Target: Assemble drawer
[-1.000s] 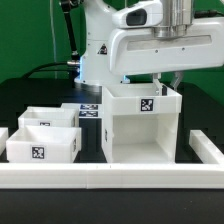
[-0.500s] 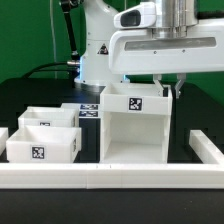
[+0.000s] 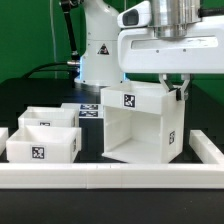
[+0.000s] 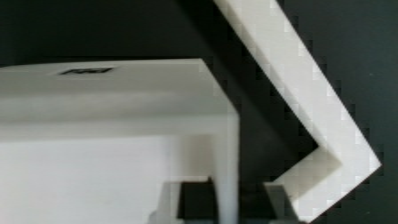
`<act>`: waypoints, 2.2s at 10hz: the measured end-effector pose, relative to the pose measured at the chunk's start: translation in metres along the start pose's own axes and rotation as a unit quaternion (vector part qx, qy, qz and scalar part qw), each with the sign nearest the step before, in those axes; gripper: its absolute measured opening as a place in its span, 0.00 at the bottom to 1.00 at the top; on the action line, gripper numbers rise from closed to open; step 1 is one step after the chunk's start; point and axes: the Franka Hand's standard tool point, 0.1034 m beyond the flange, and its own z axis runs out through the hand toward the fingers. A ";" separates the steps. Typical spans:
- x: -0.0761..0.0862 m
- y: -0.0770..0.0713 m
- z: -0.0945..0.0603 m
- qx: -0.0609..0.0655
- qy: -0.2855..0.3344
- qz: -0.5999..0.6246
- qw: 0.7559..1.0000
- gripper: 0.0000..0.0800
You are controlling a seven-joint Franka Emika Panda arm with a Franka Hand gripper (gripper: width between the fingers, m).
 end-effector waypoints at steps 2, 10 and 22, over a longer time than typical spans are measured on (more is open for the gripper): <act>-0.001 -0.002 0.000 0.004 -0.003 0.041 0.999 0.05; 0.002 -0.003 0.001 0.022 -0.039 0.328 0.944 0.05; 0.041 -0.059 0.009 0.040 -0.045 0.353 0.934 0.05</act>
Offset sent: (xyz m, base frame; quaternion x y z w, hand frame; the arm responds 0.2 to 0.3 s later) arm 0.0077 -0.0139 -0.0066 0.0213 -0.0416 0.2901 0.9559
